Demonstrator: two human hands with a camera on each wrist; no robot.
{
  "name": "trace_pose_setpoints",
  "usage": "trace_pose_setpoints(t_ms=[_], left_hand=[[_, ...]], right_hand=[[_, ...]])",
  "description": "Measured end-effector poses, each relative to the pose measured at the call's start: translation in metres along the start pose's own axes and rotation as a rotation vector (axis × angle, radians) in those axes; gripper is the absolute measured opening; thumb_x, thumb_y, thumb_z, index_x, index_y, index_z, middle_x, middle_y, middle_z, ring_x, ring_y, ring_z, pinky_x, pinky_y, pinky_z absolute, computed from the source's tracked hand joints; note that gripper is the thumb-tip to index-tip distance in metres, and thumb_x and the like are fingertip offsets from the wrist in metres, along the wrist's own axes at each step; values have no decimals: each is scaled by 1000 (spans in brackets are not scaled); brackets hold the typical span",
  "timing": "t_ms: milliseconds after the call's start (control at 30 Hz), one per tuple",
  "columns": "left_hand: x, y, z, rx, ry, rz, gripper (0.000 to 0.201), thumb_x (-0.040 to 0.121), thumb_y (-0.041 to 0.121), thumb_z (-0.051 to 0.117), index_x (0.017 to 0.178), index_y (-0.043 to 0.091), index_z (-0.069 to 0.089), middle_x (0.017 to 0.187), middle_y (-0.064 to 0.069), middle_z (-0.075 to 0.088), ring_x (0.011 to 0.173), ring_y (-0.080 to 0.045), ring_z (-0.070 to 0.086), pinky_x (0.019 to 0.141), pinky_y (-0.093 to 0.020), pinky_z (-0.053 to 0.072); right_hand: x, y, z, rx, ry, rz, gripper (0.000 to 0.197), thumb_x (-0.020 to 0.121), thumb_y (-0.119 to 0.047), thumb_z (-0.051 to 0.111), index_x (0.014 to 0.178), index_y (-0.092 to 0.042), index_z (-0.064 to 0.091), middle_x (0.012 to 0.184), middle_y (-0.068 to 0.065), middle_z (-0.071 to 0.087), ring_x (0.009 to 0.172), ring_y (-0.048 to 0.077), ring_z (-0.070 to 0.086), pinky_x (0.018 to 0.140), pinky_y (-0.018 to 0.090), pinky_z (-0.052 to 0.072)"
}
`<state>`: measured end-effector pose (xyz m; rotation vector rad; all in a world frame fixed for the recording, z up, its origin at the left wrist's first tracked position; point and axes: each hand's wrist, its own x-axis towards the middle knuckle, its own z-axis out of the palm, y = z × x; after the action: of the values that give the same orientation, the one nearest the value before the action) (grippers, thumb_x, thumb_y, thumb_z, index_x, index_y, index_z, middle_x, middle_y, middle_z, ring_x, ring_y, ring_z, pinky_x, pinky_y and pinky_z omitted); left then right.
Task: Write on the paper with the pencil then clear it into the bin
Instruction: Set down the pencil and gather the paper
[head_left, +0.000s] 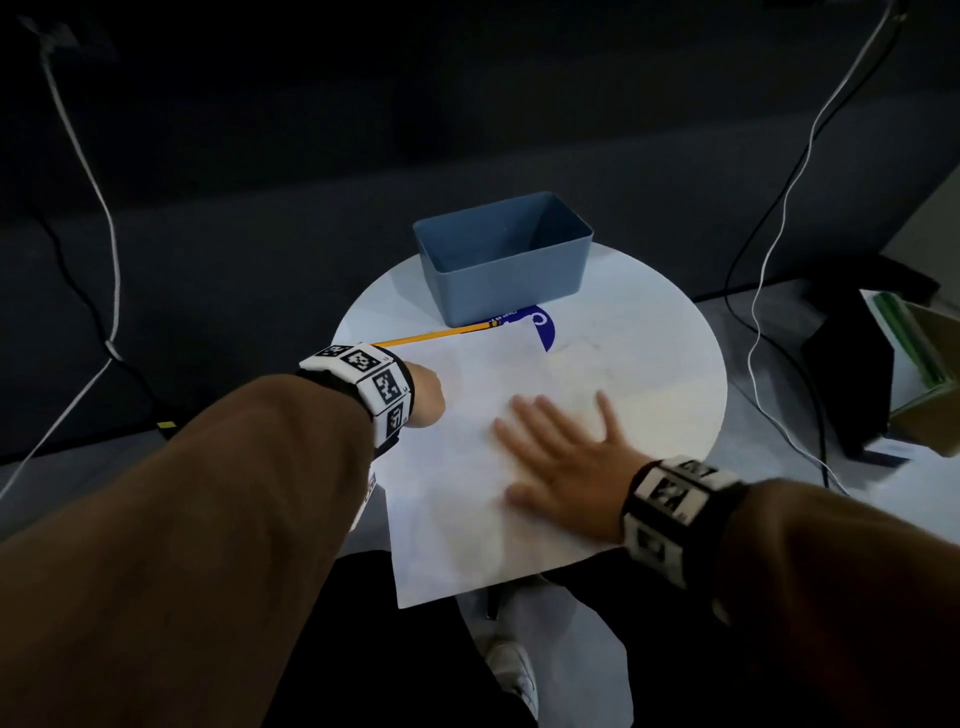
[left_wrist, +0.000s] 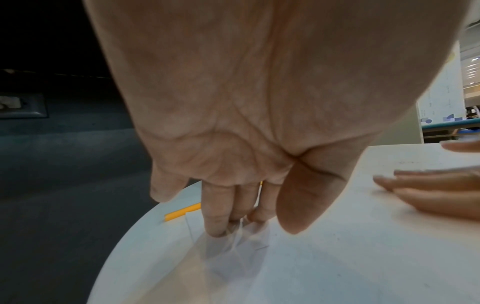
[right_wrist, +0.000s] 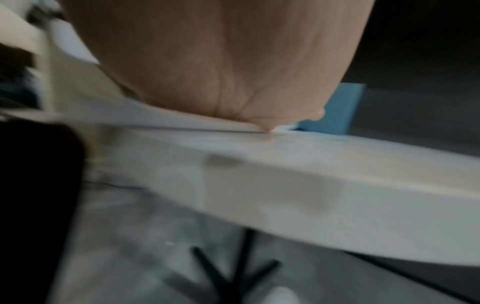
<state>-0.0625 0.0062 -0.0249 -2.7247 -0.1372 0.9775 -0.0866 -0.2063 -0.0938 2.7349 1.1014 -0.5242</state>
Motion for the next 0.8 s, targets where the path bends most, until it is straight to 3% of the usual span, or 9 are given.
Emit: trace_pose_setpoints(t_ms=[133,267,333,400,500,600,667,733,800], left_hand=[[-1,-1,0,1,5,2,45,105,6,28,149,-2,34,158,-22,29,140,-34,40,107,-34,35],[1,-4,-2,14,0,17,42,103,5,31,143,-2,43,150,-21,43,134,-32,46,99,-32,38],[1,-4,-4,33,-1,48,38,102,4,32,135,-1,50,141,-18,52,127,-31,52,89,-29,38],[2,-5,-4,53,8,64,39,103,4,31,136,-1,50,141,-17,52,127,-31,51,93,-30,39],[4,-8,-2,66,9,72,41,104,6,29,141,-1,45,145,-18,48,131,-32,48,100,-32,38],[7,-10,1,102,10,78,42,105,5,27,143,-2,41,147,-20,45,132,-32,47,91,-29,35],[8,-9,1,109,10,70,43,105,6,26,145,-1,39,149,-21,43,133,-33,46,93,-30,34],[8,-9,1,124,12,57,44,105,6,26,147,-1,36,153,-21,38,135,-33,45,102,-34,35],[8,-9,2,128,15,48,45,104,5,27,148,-1,35,156,-20,34,134,-33,46,96,-33,36]], right_hand=[[-2,53,-26,-47,-84,228,89,82,-78,-15,157,-31,-24,164,-8,-30,155,12,-19,115,68,-18],[4,3,-22,-33,5,19,120,57,-80,-43,161,-27,-15,167,-6,-24,156,13,-12,113,69,-17],[3,-33,-12,1,26,-138,104,70,-78,-31,160,-29,-18,167,-7,-25,155,12,-15,112,67,-21],[5,-45,-6,8,7,-184,94,77,-77,-21,159,-30,-20,165,-8,-28,153,10,-22,114,65,-23],[12,-10,2,-33,57,-29,106,66,-81,-34,159,-31,-20,166,-7,-26,154,11,-18,112,64,-24],[9,41,-10,-80,-40,208,93,80,-80,-16,157,-29,-25,166,-5,-27,155,11,-16,115,66,-21],[4,52,-23,-80,-56,283,88,88,-76,-9,158,-24,-22,167,-4,-26,155,12,-16,115,67,-20],[6,34,-29,-34,-24,238,102,76,-80,-20,160,-22,-18,168,-3,-24,156,12,-15,117,65,-18],[10,-6,-26,9,1,79,120,60,-84,-35,160,-21,-16,168,-2,-23,156,13,-13,117,64,-15]])
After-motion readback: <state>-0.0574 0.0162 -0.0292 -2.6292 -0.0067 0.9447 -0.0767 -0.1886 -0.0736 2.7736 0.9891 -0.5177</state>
